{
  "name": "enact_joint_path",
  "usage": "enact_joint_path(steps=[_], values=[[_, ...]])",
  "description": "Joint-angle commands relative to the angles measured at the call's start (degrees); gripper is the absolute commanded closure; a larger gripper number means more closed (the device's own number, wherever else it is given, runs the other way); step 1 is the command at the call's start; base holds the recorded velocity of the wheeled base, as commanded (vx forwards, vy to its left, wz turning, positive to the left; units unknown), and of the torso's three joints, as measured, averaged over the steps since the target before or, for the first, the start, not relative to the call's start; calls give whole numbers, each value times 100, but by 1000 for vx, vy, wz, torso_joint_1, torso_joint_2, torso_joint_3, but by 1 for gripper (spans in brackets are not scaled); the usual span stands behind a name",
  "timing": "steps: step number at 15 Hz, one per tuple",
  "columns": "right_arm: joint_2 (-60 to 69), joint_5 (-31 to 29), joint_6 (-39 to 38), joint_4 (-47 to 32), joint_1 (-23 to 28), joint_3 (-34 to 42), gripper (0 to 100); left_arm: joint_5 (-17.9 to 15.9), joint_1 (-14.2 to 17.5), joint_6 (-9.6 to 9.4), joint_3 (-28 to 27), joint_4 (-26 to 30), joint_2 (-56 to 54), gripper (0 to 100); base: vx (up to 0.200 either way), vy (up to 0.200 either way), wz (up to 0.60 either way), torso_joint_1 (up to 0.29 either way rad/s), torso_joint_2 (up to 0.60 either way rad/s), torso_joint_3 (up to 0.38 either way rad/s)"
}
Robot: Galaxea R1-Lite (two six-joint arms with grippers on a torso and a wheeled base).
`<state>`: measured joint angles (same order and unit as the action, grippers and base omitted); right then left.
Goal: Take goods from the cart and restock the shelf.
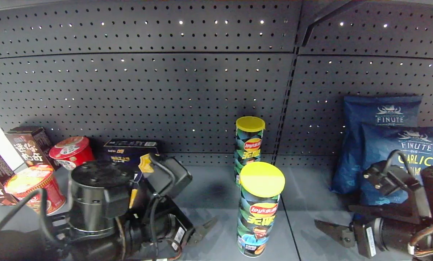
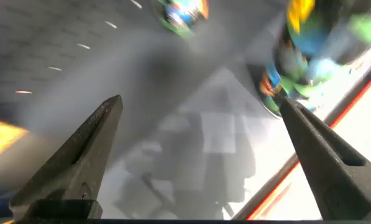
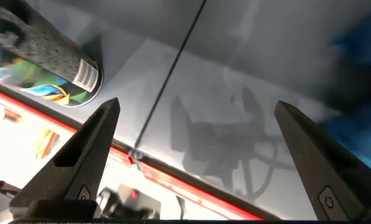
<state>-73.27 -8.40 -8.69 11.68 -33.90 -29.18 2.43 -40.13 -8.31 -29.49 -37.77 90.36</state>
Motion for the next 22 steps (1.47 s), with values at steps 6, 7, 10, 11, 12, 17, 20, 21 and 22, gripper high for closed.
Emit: enact_joint_path(steps=[6, 7, 10, 11, 12, 17, 20, 21, 22], values=[[2545, 137, 263, -359, 1501, 1152, 0, 100, 1869, 5, 1938, 630, -3903, 0, 0, 0, 0, 0, 0, 0], [2765, 128, 254, -491, 1641, 1152, 0, 135, 2220, 23, 2088, 815, -4404, 0, 0, 0, 0, 0, 0, 0], [3459, 119, 236, -605, 2397, 1372, 0, 188, 3143, 49, 2202, 1834, -5898, 0, 0, 0, 0, 0, 0, 0], [3916, 84, 236, -737, 2793, 1556, 0, 241, 3503, 40, 2193, 2713, -6777, 0, 0, 0, 0, 0, 0, 0], [4277, 31, 254, -1071, 3012, 1582, 0, 276, 3802, 40, 2149, 3364, -7357, 0, 0, 0, 0, 0, 0, 0], [6711, 392, 614, -2521, 3443, 1829, 0, 30, 4672, 410, 2255, 4533, -8517, 0, 0, 0, 0, 0, 0, 0], [7327, 717, 1106, -2398, 3390, 2189, 0, -322, 4672, 330, 2949, 3706, -8517, 0, 0, 0, 0, 0, 0, 0], [7327, 673, 1124, -2214, 3390, 2277, 0, -436, 4672, 348, 2949, 3794, -8517, 0, 0, 0, 0, 0, 0, 0], [7327, 559, 1080, -1853, 3390, 2461, 0, -541, 4672, 366, 2949, 3803, -8517, 0, 0, 0, 0, 0, 0, 0]])
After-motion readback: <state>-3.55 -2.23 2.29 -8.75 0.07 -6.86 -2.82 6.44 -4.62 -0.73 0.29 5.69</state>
